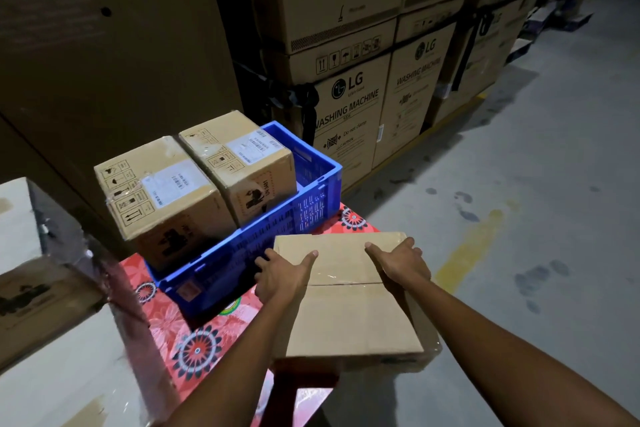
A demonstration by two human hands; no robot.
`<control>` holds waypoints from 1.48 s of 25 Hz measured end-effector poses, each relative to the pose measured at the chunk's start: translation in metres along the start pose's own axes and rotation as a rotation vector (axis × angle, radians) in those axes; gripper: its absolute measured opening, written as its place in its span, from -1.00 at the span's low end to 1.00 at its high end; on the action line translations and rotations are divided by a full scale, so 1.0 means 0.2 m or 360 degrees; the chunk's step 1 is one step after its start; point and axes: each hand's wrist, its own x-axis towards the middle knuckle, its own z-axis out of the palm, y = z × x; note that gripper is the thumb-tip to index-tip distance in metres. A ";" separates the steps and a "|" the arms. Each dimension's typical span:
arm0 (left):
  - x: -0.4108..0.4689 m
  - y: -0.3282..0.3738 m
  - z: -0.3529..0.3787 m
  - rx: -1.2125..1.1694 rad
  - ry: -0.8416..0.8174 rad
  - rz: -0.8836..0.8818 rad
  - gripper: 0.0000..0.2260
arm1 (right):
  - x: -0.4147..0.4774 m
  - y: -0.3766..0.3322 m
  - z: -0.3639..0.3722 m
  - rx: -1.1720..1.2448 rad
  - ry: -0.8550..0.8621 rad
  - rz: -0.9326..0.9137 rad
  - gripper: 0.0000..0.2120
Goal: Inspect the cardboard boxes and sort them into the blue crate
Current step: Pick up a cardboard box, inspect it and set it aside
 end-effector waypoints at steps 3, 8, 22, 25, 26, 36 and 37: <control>0.03 0.02 0.03 0.0019 0.0052 0.0035 -0.10 | 0.06 0.00 0.04 -0.0038 0.0088 0.0015 0.06; 0.04 0.07 0.07 -0.0023 0.0154 0.0075 -0.16 | 0.16 -0.01 0.03 -0.0055 0.0069 -0.0029 0.05; -0.10 0.03 -0.07 -0.0664 0.0013 0.0153 -0.50 | -0.08 0.15 -0.09 0.0559 0.0323 -0.0071 -0.32; -0.11 0.04 -0.20 -0.0859 0.0035 0.0273 -0.53 | -0.23 0.09 -0.17 0.0666 0.0439 -0.0157 -0.34; -0.09 0.04 -0.25 -0.0892 0.0035 0.0335 -0.48 | -0.29 0.07 -0.20 0.0711 0.0476 -0.0186 -0.35; -0.04 -0.35 -0.31 -0.0959 -0.0301 0.0370 -0.16 | -0.65 0.18 -0.06 0.0863 0.0501 -0.0182 -0.49; -0.07 -0.34 -0.34 -0.0859 -0.0335 0.0447 -0.14 | -0.67 0.19 -0.05 0.0769 0.0482 -0.0168 -0.44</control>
